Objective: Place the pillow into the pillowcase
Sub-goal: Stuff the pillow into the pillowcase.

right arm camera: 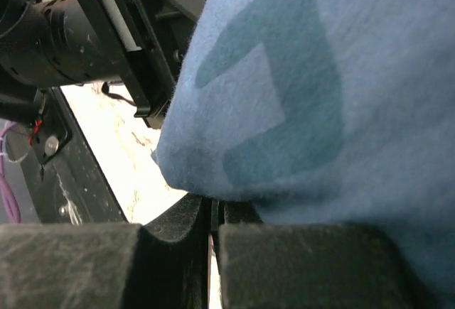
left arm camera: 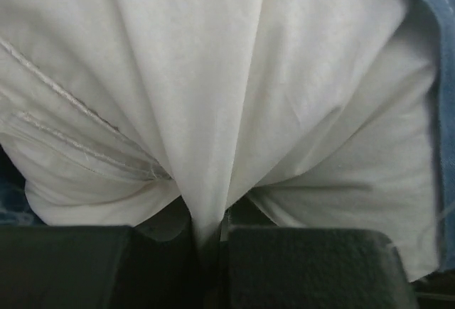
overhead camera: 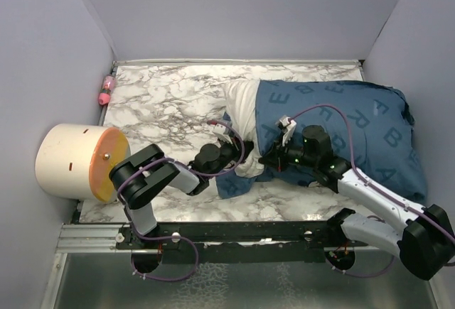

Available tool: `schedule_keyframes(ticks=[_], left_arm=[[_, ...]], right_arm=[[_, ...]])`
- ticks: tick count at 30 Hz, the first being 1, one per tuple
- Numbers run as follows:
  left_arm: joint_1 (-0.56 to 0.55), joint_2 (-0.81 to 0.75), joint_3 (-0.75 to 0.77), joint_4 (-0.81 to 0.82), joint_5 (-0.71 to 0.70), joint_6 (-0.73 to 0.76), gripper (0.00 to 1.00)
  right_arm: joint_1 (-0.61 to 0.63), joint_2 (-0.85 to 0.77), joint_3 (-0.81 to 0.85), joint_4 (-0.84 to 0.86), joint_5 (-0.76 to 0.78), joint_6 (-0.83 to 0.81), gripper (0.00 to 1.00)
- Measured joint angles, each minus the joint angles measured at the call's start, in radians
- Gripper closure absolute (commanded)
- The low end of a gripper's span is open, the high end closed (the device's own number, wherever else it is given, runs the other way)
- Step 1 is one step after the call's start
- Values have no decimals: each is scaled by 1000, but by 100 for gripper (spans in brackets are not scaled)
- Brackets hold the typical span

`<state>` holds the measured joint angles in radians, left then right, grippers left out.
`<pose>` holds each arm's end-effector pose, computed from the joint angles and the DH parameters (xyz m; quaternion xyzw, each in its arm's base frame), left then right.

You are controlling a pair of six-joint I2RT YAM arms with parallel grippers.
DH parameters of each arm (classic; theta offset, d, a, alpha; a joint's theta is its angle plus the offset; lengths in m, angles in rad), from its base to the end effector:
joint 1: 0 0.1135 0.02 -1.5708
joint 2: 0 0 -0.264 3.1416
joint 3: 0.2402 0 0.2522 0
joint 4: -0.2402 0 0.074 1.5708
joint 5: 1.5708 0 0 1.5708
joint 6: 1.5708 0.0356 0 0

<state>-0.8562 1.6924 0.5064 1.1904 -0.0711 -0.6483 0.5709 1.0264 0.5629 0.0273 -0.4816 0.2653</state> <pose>0.2045 -0.2318 0.1715 0.0481 0.7039 -0.4656 0.5342 0.1803 0.1354 0.2389 -0.2513 0.7900 0.3957 0.3952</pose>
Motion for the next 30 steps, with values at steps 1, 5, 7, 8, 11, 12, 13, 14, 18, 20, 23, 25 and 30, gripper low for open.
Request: schedule_keyframes(ticks=[1, 5, 7, 8, 11, 12, 13, 14, 18, 20, 23, 25, 30], left_arm=[[-2, 33, 1, 26, 7, -14, 100], [-15, 61, 8, 92, 24, -49, 100], [-30, 46, 19, 86, 22, -47, 100], [-42, 28, 24, 68, 17, -38, 100], [-103, -56, 30, -10, -34, 7, 100], [-120, -77, 31, -29, -55, 19, 100], [-138, -99, 30, -54, -86, 27, 100], [-145, -110, 28, -64, -109, 31, 100], [-150, -127, -5, -62, -175, 27, 100], [-158, -135, -15, -60, -187, 26, 99], [-167, -138, -16, -58, -189, 26, 87], [-174, -138, -16, -58, -181, 26, 70], [-200, -172, -50, -79, -135, 30, 43]], right_arm=[[-4, 2, -16, -28, -2, 2, 97], [-4, -23, 39, -150, 7, -39, 96], [-4, -19, 105, -227, 8, -80, 98], [-4, -13, 140, -264, 2, -99, 99], [-17, 45, 257, -380, -51, -164, 99], [-19, 92, 314, -433, -87, -190, 99], [-19, 120, 350, -464, -107, -203, 99], [-17, 159, 392, -494, -134, -218, 99], [23, 225, 459, -538, -174, -258, 99], [40, 219, 458, -548, -178, -264, 99], [45, 188, 433, -547, -175, -267, 90], [47, 147, 398, -545, -169, -266, 72], [62, -37, 313, -557, -186, -207, 37]])
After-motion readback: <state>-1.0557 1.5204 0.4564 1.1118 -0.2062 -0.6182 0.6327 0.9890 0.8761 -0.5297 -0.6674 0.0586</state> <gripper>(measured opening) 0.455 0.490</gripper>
